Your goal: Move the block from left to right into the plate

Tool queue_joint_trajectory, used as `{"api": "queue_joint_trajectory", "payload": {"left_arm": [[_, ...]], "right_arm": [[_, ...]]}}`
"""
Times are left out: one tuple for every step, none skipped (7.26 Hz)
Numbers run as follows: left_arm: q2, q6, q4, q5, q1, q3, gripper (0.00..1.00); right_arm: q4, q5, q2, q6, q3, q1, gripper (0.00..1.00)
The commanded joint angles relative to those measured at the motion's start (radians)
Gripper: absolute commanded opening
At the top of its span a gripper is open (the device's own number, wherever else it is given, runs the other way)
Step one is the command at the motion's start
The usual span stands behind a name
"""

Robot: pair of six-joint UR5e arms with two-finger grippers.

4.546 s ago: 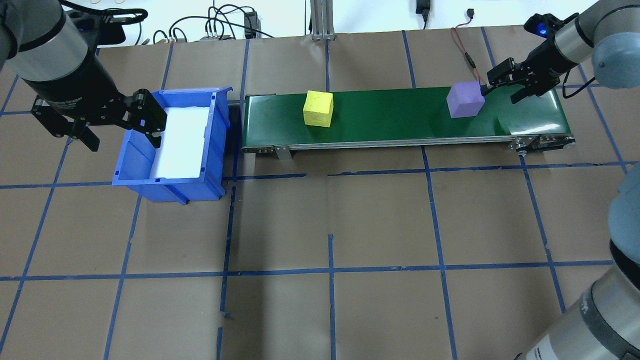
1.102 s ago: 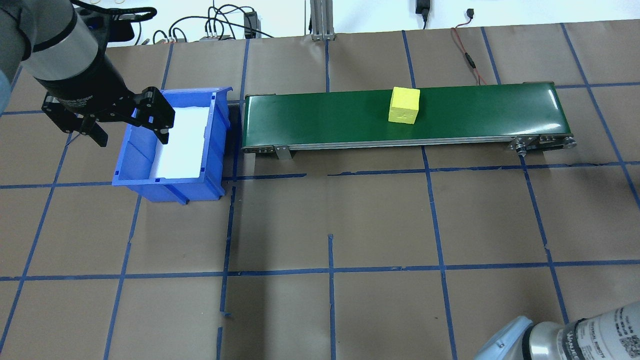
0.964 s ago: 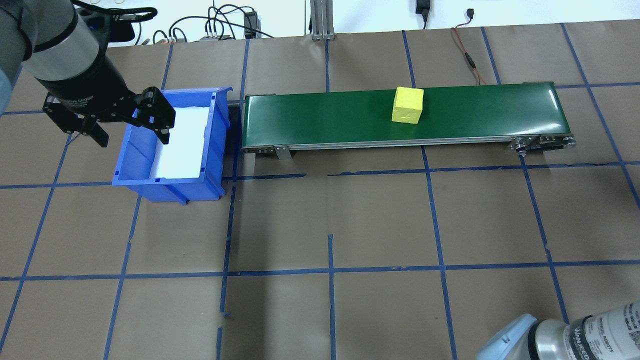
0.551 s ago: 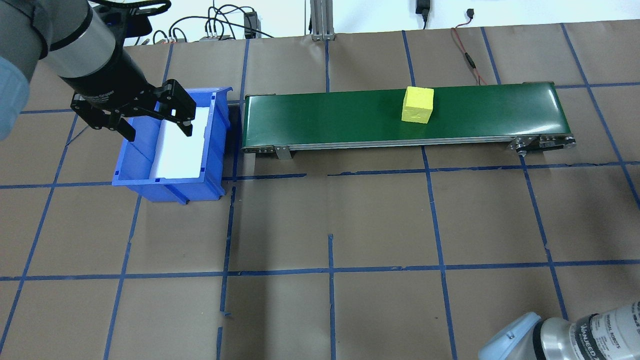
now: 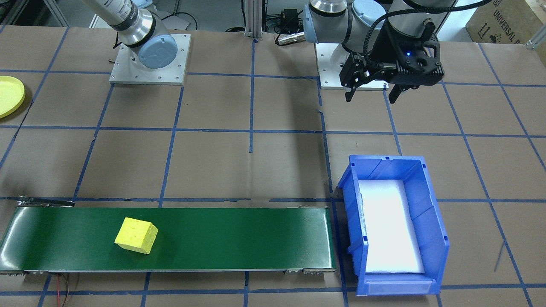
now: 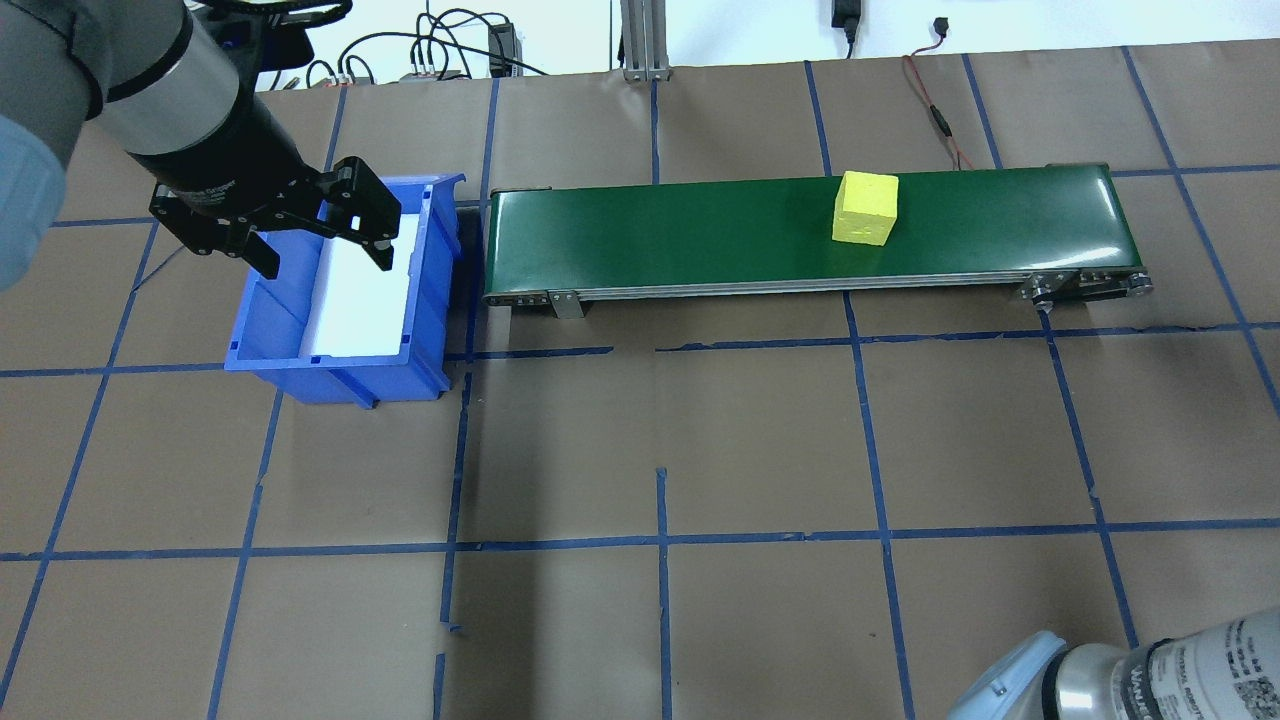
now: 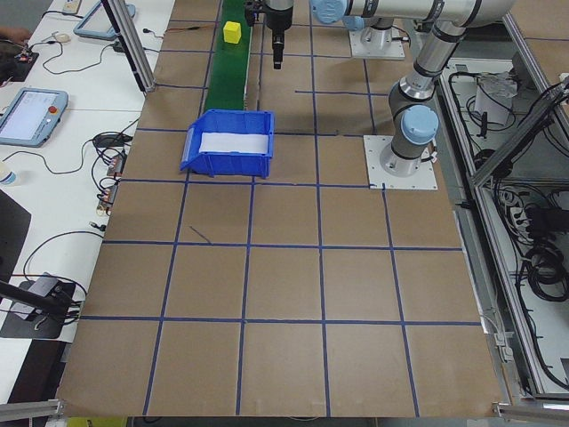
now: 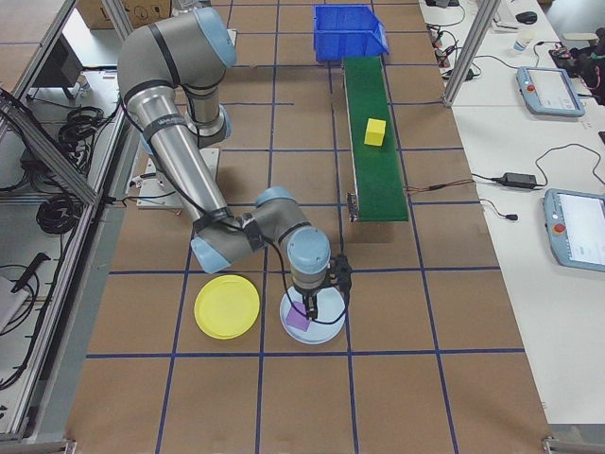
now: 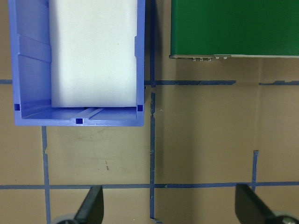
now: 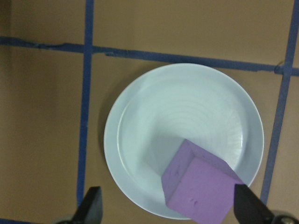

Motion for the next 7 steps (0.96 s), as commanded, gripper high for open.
{"api": "queue_joint_trajectory", "payload": {"left_arm": [[0.003,0.000,0.000,0.000,0.000,0.000,1.00],[0.003,0.000,-0.001,0.000,0.000,0.000,1.00],[0.003,0.000,-0.001,0.000,0.000,0.000,1.00],[0.004,0.000,-0.003,0.000,0.000,0.000,1.00],[0.006,0.000,-0.001,0.000,0.000,0.000,1.00],[0.011,0.002,-0.003,0.000,0.000,-0.002,1.00],[0.011,0.002,-0.004,0.000,0.001,-0.002,1.00]], "right_arm": [[0.048,0.070,-0.054,0.203,-0.001,0.191,0.99],[0.048,0.139,-0.046,0.371,0.001,0.275,1.00],[0.046,0.158,-0.025,0.485,-0.001,0.351,1.00],[0.045,0.240,-0.002,0.625,0.003,0.386,1.00],[0.039,0.305,0.024,0.729,0.003,0.413,1.00],[0.030,0.346,0.033,0.773,0.000,0.449,1.00],[0.030,0.367,0.047,0.831,0.001,0.460,1.00]]}}
